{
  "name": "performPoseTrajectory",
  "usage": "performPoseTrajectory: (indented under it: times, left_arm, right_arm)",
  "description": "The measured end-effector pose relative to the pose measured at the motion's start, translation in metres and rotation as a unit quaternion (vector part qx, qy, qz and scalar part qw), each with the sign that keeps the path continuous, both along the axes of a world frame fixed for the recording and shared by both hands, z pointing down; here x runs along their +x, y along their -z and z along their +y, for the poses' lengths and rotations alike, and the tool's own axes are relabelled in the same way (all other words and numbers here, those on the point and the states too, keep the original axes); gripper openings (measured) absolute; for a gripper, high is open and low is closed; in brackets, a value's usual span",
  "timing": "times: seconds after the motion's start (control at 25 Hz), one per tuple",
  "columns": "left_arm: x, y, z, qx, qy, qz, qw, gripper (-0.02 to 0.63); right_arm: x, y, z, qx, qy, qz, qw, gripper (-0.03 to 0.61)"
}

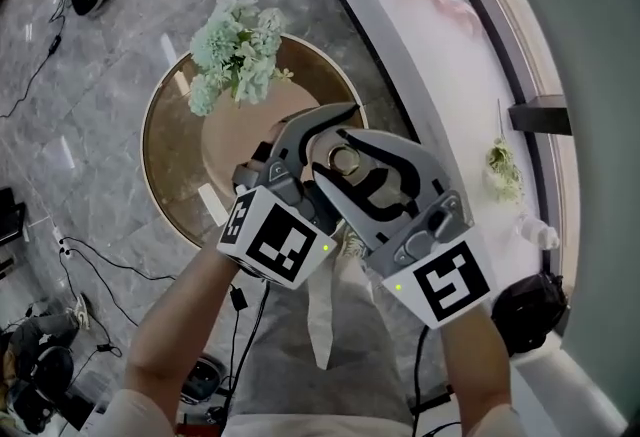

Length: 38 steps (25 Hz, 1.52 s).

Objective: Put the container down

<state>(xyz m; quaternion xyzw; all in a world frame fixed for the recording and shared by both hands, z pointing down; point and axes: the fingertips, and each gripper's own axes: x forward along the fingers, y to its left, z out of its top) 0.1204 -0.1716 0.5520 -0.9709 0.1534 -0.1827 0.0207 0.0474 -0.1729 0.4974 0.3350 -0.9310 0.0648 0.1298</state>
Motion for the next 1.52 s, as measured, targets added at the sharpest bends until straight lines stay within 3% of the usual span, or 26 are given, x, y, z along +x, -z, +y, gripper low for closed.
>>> performPoseTrajectory:
  times: [0.84,1.16,1.52]
  left_arm:
    - [-0.025,-0.190,-0.044,-0.033,0.026,-0.020,0.9989,0.354]
    - [-0.029,-0.238,-0.060,-0.034,0.023,-0.040,0.9984,0.354]
    - [-0.039,-0.272,-0.062,-0.037,0.022,-0.053,0.9976,0.354]
  right_arm:
    - [-0.025,-0.185,-0.045,-0.013,0.036,0.004,0.999,0.144]
    - [-0.029,-0.227,-0.064,-0.024,0.017,-0.017,0.999,0.144]
    - [-0.039,-0.259,-0.068,-0.022,0.018,-0.004,1.000,0.144]
